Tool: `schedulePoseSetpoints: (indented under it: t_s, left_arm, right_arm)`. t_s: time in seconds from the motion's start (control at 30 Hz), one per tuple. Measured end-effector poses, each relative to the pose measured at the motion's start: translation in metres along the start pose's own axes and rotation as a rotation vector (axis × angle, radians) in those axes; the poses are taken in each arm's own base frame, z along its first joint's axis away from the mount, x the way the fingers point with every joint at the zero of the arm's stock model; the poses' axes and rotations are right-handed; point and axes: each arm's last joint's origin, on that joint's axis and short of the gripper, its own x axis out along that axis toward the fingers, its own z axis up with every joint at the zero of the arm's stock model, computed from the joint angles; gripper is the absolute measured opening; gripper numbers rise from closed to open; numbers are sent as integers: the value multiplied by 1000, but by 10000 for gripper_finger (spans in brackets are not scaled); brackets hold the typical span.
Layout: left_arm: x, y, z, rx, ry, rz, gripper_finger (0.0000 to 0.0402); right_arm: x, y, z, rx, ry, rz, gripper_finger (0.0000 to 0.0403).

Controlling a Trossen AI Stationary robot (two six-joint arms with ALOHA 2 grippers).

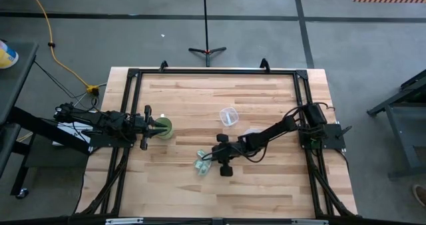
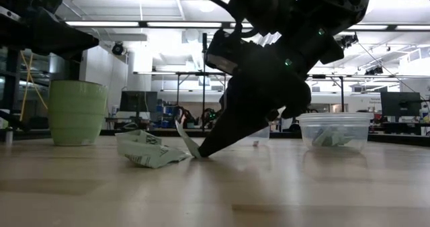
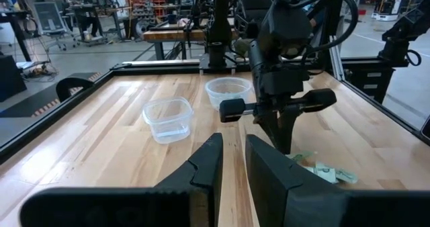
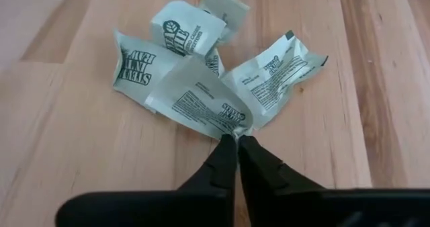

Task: Pick and place Stevia / Truvia into bins
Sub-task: Put the stevia packet into the bottom transparent container

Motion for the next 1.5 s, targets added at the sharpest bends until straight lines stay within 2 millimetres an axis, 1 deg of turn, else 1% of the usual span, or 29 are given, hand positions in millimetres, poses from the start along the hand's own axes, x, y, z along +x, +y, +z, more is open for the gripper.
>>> schedulePoseSetpoints:
  t_s: [0.1, 0.17, 0.37, 0.5, 0.63, 0.73, 0.83, 1.0, 1.13, 1.23, 1.4, 1.5]
  left_arm:
    - [0, 0, 0, 0, 0, 0, 99]
    - [0, 0, 0, 0, 0, -1, 99]
    - [0, 0, 0, 0, 0, -1, 99]
    - [0, 0, 0, 0, 0, -1, 99]
    - [0, 0, 0, 0, 1, -2, 99]
    - [0, 0, 0, 0, 1, -2, 99]
    - [0, 0, 0, 0, 1, -2, 99]
    - [0, 0, 0, 0, 1, -6, 99]
    - [0, 0, 0, 0, 1, -5, 99]
    - [0, 0, 0, 0, 1, -6, 99]
    - [0, 0, 0, 0, 1, -5, 99]
    - [0, 0, 0, 0, 1, -5, 99]
  right_arm:
    - [-7, -1, 2, -3, 21, -5, 10]
    - [-16, -1, 4, -4, 49, -15, 5]
    - [-61, 1, 22, 46, 75, -46, 4]
    - [-97, 4, 28, 60, 113, -92, 3]
    - [-128, 3, 18, 80, 237, -248, 2]
    - [-143, -1, 10, 161, 306, -357, 3]
    - [-150, -3, 2, 224, 385, -398, 2]
    - [-154, -3, -8, 306, 499, -427, 6]
    - [-155, -5, -11, 371, 501, -487, 21]
    - [-155, -5, -11, 368, 496, -493, 45]
    - [-155, -6, -10, 358, 470, -519, 101]
    - [-152, -5, -5, 359, 405, -510, 130]
